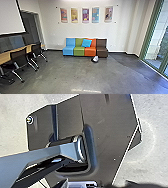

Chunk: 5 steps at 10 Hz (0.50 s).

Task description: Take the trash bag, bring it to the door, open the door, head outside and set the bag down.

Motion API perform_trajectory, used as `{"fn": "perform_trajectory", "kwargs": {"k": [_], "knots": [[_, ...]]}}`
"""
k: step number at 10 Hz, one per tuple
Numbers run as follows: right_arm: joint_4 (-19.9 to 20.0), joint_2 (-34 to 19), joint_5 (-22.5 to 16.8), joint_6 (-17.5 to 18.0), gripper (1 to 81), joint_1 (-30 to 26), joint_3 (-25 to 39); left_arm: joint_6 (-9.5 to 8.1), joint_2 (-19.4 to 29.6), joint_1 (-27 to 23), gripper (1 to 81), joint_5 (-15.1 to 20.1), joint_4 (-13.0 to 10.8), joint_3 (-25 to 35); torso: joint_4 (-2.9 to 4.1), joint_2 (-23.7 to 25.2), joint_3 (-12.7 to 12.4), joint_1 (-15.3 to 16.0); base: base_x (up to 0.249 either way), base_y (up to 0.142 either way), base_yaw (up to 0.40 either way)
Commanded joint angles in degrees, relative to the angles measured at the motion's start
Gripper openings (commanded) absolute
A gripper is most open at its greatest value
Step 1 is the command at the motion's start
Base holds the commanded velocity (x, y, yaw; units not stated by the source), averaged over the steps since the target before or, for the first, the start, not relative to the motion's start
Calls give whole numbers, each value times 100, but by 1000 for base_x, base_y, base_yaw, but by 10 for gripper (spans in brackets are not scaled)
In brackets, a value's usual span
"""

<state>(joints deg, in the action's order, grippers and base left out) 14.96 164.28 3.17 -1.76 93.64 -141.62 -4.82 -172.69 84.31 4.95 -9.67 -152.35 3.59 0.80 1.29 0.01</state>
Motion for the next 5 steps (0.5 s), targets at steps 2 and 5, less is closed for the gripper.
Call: {"fn": "perform_trajectory", "kwargs": {"k": [2,5], "knots": [[-37,-69,-370,-26,811,-209,21,-2,-20,-323,811,314,-44,20,0,0,0,0,195,0,0],[-28,-68,-370,-27,811,-209,21,-2,-20,-323,811,314,-52,20,0,0,0,0,194,-21,0]]}}
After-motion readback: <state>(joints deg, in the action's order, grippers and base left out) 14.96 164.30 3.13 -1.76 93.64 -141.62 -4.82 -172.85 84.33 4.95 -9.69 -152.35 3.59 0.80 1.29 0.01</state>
